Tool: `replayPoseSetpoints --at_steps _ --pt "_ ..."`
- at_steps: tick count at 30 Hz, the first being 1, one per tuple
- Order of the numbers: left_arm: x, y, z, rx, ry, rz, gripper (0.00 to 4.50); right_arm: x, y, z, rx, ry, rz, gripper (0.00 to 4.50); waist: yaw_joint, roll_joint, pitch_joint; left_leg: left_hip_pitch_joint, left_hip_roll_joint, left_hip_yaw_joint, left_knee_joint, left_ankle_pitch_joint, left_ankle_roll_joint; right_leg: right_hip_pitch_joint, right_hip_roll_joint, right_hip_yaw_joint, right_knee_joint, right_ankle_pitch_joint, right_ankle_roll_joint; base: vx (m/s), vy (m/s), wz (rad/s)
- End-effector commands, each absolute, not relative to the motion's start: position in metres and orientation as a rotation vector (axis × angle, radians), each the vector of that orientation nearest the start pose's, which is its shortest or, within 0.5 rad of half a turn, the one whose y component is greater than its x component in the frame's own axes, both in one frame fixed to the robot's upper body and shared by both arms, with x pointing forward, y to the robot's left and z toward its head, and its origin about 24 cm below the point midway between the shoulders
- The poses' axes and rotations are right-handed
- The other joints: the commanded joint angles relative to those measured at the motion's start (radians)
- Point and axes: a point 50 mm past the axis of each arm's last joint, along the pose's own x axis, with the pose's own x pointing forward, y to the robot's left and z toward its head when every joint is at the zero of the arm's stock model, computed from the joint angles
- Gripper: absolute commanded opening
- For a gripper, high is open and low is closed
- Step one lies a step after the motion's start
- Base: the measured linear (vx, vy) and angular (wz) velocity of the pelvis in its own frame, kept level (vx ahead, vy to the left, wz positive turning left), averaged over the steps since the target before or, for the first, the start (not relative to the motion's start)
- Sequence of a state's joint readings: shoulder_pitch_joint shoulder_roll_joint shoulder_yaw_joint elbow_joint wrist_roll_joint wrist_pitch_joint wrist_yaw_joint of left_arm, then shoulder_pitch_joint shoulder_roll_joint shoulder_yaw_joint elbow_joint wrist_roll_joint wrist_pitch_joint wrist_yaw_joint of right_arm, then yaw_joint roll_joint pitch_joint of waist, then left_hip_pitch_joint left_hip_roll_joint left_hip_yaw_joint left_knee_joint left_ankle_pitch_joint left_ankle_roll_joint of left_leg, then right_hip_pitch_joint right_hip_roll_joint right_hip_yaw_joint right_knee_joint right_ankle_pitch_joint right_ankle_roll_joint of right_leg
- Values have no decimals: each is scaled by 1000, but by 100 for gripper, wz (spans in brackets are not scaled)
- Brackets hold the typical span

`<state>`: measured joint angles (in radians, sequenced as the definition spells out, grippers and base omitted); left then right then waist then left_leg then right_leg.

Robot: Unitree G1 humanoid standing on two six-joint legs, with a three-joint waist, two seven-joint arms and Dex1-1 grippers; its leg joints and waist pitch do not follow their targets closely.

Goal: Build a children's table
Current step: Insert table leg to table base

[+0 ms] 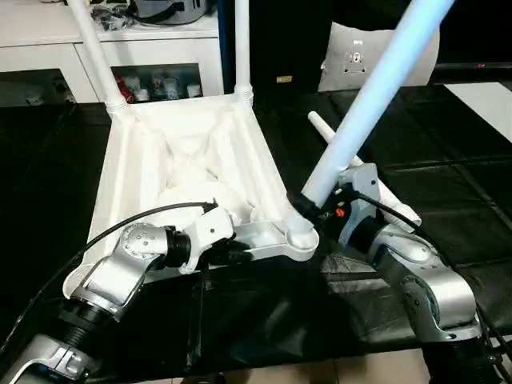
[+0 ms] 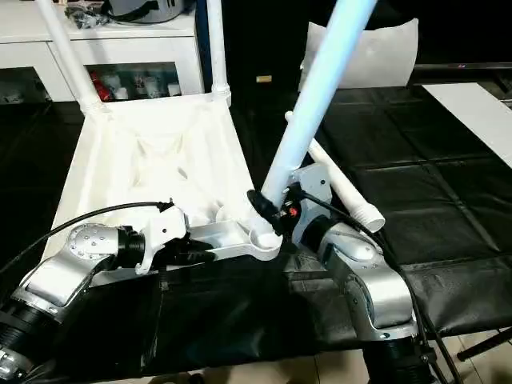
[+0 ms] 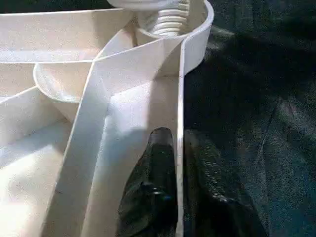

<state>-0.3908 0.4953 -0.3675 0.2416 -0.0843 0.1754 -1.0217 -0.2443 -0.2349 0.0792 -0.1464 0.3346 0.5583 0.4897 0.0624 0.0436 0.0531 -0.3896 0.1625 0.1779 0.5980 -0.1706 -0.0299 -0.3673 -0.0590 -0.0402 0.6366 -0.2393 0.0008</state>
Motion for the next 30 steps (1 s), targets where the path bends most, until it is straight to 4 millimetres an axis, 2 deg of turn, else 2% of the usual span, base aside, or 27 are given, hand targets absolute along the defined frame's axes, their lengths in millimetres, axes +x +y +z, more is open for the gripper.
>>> replayPoseSetpoints --at_steps 1,2,7,10,13,15,17,19,22,24,30 --pt "284 141 50 442 392 -1238 12 280 -119 96 89 210 757 191 4 -5 -61 26 65 -29 -75 -205 -12 25 -87 49 -80 -110 -208 0 0 0" --pt "284 141 50 442 397 -1243 2 279 -120 95 84 222 765 191 3 -8 -61 25 66 -28 -75 -202 -11 25 -87 50 -79 -102 -210 0 0 0" --pt "285 142 49 456 410 -1254 0 278 -125 93 81 287 799 191 5 -10 -64 24 64 -26 -70 -165 3 29 -88 49 -76 -58 -216 0 0 0" --pt "285 143 50 458 417 -1263 0 278 -129 91 48 311 806 191 6 -9 -63 25 65 -26 -70 -173 0 27 -90 49 -78 -77 -216 0 0 0" --pt "286 143 51 454 422 -1271 0 280 -134 86 15 350 811 191 7 -19 -62 24 65 -25 -70 -171 3 28 -89 48 -79 -93 -216 0 0 0" --pt "286 144 51 452 425 -1273 0 281 -134 85 9 358 811 191 8 -18 -62 25 65 -25 -69 -164 5 27 -91 48 -78 -91 -216 0 0 0" --pt "286 145 52 454 432 -1286 0 283 -136 86 5 364 812 191 8 -22 -64 24 65 -25 -69 -152 9 28 -90 47 -76 -79 -220 0 0 0" --pt "285 146 53 454 435 -1292 0 284 -136 86 8 371 814 191 9 -18 -64 24 66 -25 -69 -150 9 27 -90 47 -74 -68 -222 0 0 0" --pt "285 146 54 446 426 -1301 0 284 -135 83 24 395 835 191 9 -23 -64 24 66 -24 -69 -148 13 28 -90 47 -74 -50 -226 0 0 0" --pt "285 145 55 447 418 -1302 0 283 -134 79 40 417 854 191 9 -23 -64 24 66 -24 -69 -152 14 28 -91 46 -74 -58 -228 0 0 0" --pt "286 143 56 448 412 -1305 0 288 -139 69 141 423 830 191 7 -23 -63 27 67 -25 -71 -192 -4 25 -92 47 -78 -90 -231 0 0 0"
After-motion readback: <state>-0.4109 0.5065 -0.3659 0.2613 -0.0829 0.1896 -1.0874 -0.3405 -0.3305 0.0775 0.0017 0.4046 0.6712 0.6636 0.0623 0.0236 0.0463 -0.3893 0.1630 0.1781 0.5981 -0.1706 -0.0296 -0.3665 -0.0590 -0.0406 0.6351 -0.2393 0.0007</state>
